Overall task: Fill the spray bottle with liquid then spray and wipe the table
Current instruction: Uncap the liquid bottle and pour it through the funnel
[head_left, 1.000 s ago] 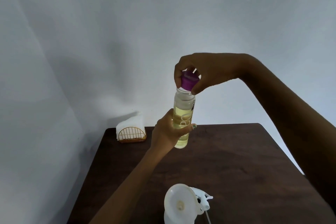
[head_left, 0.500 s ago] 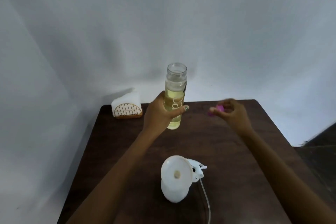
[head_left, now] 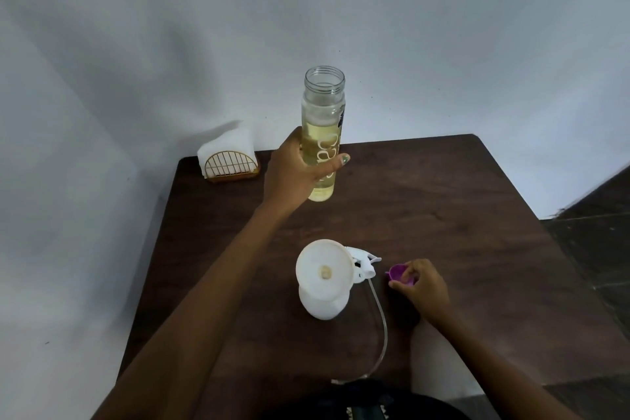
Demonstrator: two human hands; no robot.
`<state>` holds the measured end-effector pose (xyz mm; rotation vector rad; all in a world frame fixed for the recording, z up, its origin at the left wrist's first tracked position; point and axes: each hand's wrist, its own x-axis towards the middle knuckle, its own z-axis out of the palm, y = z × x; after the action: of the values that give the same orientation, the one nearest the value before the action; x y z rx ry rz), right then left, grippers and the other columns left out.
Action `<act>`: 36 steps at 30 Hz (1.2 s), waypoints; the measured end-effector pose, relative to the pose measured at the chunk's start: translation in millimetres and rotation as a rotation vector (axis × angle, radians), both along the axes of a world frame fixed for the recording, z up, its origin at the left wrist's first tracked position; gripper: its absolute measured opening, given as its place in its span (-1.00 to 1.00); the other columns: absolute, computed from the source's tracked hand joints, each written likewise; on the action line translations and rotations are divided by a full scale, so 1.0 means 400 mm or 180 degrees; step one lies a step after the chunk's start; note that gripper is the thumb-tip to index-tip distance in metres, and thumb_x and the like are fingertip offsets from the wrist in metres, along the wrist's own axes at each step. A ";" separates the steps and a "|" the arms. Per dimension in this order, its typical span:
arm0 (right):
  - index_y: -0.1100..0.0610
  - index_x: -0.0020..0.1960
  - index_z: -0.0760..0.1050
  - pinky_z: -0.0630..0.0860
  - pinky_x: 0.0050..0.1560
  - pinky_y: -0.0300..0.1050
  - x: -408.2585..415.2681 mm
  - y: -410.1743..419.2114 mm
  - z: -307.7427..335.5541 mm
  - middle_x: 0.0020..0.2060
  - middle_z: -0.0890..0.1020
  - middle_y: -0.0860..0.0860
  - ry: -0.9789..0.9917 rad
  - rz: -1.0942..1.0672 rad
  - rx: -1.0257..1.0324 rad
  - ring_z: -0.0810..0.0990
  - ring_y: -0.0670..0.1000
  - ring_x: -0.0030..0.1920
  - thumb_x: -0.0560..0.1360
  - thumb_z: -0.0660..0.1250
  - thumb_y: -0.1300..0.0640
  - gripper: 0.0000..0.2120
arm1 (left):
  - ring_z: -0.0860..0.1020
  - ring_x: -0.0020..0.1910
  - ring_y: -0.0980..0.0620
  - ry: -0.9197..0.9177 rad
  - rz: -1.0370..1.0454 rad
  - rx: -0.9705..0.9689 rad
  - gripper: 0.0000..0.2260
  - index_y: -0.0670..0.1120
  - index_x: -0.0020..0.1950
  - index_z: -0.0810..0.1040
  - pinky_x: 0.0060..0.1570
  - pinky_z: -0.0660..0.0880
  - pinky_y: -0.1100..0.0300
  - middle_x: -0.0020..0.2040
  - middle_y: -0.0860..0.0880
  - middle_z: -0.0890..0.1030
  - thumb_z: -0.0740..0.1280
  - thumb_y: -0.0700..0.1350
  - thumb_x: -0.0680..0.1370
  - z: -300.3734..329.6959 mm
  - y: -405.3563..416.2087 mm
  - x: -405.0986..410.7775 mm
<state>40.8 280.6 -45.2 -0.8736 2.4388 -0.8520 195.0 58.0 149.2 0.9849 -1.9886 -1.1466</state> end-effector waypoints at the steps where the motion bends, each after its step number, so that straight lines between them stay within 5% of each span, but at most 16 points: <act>1: -0.03 -0.34 0.37 0.41 -0.18 -0.16 0.000 0.005 -0.004 -0.09 0.53 -0.02 0.0049 0.0072 0.0051 0.54 0.03 -0.10 0.21 0.61 0.11 -0.62 | 0.65 -0.08 0.15 0.0002 0.0001 0.0006 -0.49 0.06 0.05 0.53 0.01 0.59 -0.06 -0.09 0.11 0.68 0.47 0.29 0.22 0.000 0.002 -0.001; 7: -0.08 -0.13 0.37 0.31 -0.02 -0.07 -0.003 0.002 0.019 -0.07 0.45 -0.13 0.0401 0.0177 0.0493 0.43 -0.05 0.01 0.26 0.53 -0.12 -0.62 | 0.65 -0.08 0.13 -0.0023 -0.0012 -0.0002 -0.44 0.02 0.06 0.54 0.00 0.59 -0.07 -0.08 0.09 0.68 0.44 0.33 0.21 0.002 0.019 -0.003; 14: -0.16 0.02 0.43 0.36 0.19 0.08 -0.002 -0.080 0.192 0.09 0.48 -0.13 -0.0233 -0.0083 -0.0865 0.42 -0.02 0.19 0.27 0.34 -0.23 -0.63 | 0.65 -0.10 0.14 -0.0011 -0.0050 -0.0029 -0.43 0.05 0.06 0.52 -0.02 0.61 -0.05 -0.08 0.10 0.68 0.42 0.36 0.21 0.004 0.024 -0.006; 19: -0.11 0.29 0.30 0.42 0.16 -0.17 0.037 -0.224 0.452 0.25 0.44 -0.12 -0.1077 0.0564 -0.1935 0.44 -0.15 0.24 0.21 0.43 -0.26 -0.29 | 0.64 -0.11 0.15 -0.0033 -0.0002 -0.0155 -0.47 0.07 0.04 0.51 -0.03 0.60 -0.01 -0.09 0.11 0.67 0.44 0.34 0.22 0.025 0.025 -0.026; 23: -0.13 0.33 0.22 0.46 0.22 -0.13 0.055 -0.324 0.583 0.28 0.45 -0.07 -0.1066 0.1161 -0.2266 0.48 -0.09 0.27 0.17 0.53 -0.13 -0.18 | 0.64 -0.07 0.09 -0.0025 -0.0033 -0.0196 -0.46 0.06 0.12 0.51 -0.03 0.59 0.00 -0.04 0.08 0.67 0.42 0.28 0.23 0.046 0.038 -0.040; 26: 0.03 0.31 0.25 0.54 0.08 -0.22 0.071 -0.369 0.629 0.14 0.53 -0.03 -0.0953 0.1375 -0.2475 0.57 -0.13 0.13 0.11 0.58 -0.06 -0.13 | 0.64 -0.02 0.04 -0.0111 -0.0118 -0.0303 -0.42 0.03 0.17 0.50 -0.01 0.59 0.02 0.01 0.04 0.66 0.38 0.28 0.24 0.050 0.048 -0.048; 30: 0.15 0.24 0.41 0.59 0.08 -0.04 0.080 -0.384 0.633 0.08 0.64 0.10 -0.1064 0.1410 -0.2428 0.65 0.05 0.07 0.17 0.63 0.12 -0.29 | 0.63 0.05 0.04 -0.0189 -0.0128 -0.0307 -0.45 0.02 0.23 0.50 0.03 0.57 0.10 0.08 0.03 0.66 0.46 0.20 0.31 0.037 0.047 -0.045; 33: 0.21 0.14 0.52 0.61 -0.01 -0.12 0.089 -0.383 0.628 -0.05 0.70 0.07 -0.1007 0.1447 -0.2293 0.69 -0.01 -0.06 0.28 0.55 0.31 -0.55 | 0.62 0.05 0.05 -0.0080 -0.0216 -0.0270 -0.48 0.00 0.23 0.51 -0.01 0.52 0.30 0.06 0.06 0.64 0.53 0.08 0.32 0.028 0.049 -0.032; 36: 0.29 0.01 0.54 0.61 -0.09 -0.18 0.098 -0.377 0.622 -0.15 0.71 0.10 -0.0960 0.1447 -0.2312 0.70 -0.01 -0.14 0.30 0.52 0.36 -0.69 | 0.62 0.06 0.11 0.0005 -0.0602 0.0099 -0.47 0.10 0.21 0.49 0.06 0.57 0.15 0.05 0.09 0.64 0.55 0.05 0.28 0.028 0.055 -0.002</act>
<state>80.2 129.6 203.5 -1.3516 1.5644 -1.5696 194.2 80.0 160.3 0.8242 -2.1039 -1.2820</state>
